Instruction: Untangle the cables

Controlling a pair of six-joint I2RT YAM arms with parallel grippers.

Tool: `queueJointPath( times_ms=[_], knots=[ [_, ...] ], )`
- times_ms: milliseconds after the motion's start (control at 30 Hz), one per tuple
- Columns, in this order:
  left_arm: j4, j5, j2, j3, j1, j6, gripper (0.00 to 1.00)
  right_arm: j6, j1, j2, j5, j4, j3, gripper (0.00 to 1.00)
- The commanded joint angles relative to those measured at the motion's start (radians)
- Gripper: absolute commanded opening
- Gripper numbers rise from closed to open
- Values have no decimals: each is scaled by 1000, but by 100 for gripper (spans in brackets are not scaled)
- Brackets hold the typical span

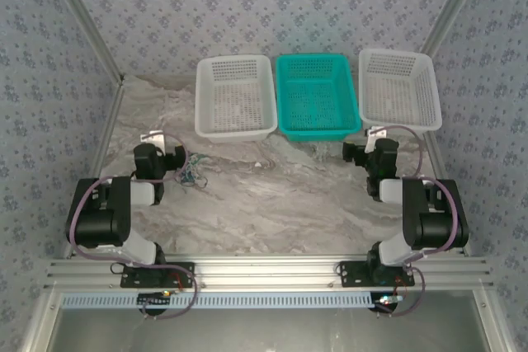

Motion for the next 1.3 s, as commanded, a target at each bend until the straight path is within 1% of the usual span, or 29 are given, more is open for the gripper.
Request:
queueJointPath(
  times_ms=[0,633,700,767,800,867,900,967,1033,1100,1133,1200,1267],
  knots=[
    [22,15,-6,19,-5,4,99,-17,1,-16,4,-10,13,100],
    [22,15,-7,19,-4,4,99,-17,0,-18,6,-6,8,100],
    [15,8,-9,22,-4,3,99,-23,18,-46,42,-27,7,100],
    [-16,4,-23,32,-5,1,99,5,60,-160,184,-199,44,100],
    [-18,-2,-36,28,-6,0,99,46,81,-225,245,-276,58,100],
    [0,-47,-91,-5,-14,-5,100,190,101,-390,292,-426,77,100],
    [4,-74,-124,-26,-19,-5,99,260,104,-453,285,-500,95,100],
    [-25,-134,-207,-57,-33,-12,99,383,107,-577,244,-703,157,100],
    [-100,-179,-294,-67,-39,-32,99,427,116,-648,151,-834,217,98],
    [-213,-203,-404,-60,-40,-72,99,437,150,-683,49,-923,280,95],
    [-287,-204,-472,-51,-40,-104,99,440,179,-686,10,-962,317,94],
    [-450,-215,-595,-11,-44,-181,99,446,262,-667,-29,-1014,380,93],
    [-672,-237,-700,63,-47,-335,99,454,374,-613,-34,-1044,443,93]
  ],
)
